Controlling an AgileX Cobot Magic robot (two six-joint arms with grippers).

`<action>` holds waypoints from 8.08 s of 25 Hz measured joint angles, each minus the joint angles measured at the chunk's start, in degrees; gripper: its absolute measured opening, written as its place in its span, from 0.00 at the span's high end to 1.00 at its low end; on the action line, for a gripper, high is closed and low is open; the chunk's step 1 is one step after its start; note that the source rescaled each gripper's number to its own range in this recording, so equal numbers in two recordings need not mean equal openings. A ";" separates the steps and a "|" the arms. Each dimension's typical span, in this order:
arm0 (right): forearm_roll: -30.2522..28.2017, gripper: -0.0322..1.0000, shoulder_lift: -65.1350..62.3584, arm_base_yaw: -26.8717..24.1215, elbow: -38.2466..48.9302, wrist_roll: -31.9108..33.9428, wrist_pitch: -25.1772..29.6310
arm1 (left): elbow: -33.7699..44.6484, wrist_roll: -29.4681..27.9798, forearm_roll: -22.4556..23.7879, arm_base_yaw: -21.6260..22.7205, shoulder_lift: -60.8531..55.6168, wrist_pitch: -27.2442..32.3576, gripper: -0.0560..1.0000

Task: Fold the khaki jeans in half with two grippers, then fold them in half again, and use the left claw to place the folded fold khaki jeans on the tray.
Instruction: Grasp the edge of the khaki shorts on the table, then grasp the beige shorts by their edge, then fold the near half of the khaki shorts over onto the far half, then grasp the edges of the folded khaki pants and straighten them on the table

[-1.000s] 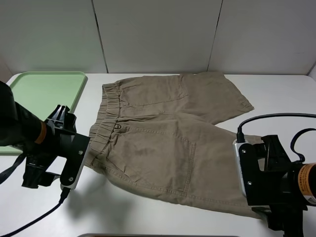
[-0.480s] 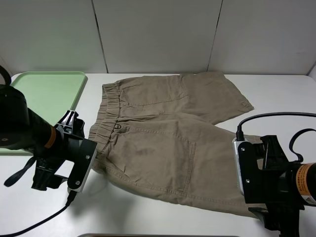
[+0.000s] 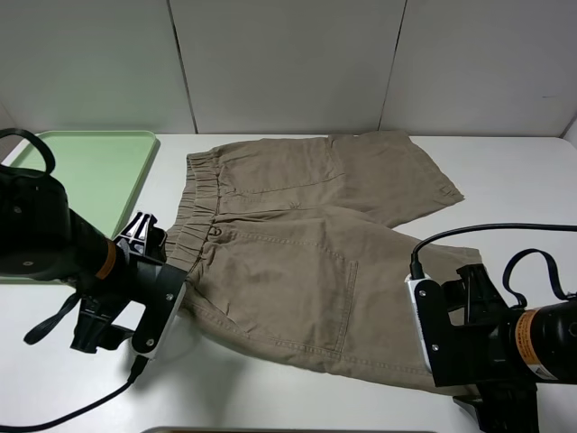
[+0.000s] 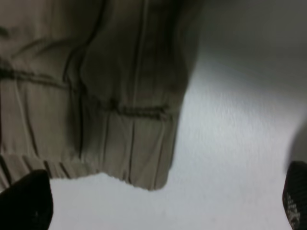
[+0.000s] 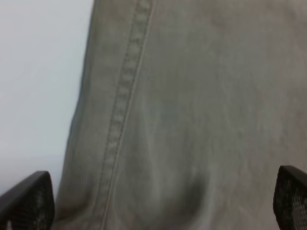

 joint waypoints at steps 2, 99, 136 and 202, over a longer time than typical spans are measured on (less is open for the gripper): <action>-0.04 0.00 0.05 0.00 0.00 0.10 0.06 | 0.00 0.00 0.00 0.00 0.42 -1.04 0.05; -11.10 0.97 14.15 -3.53 -2.22 1.66 -4.08 | -1.79 -0.12 0.42 3.62 8.16 -9.93 0.76; -10.55 0.97 2.23 -3.53 -18.13 24.07 2.32 | -0.93 -2.20 -20.86 2.96 -12.14 6.50 0.88; 40.08 0.03 24.69 -34.66 -37.84 10.81 -49.02 | -0.56 -9.81 -54.89 27.77 -3.91 -57.64 0.32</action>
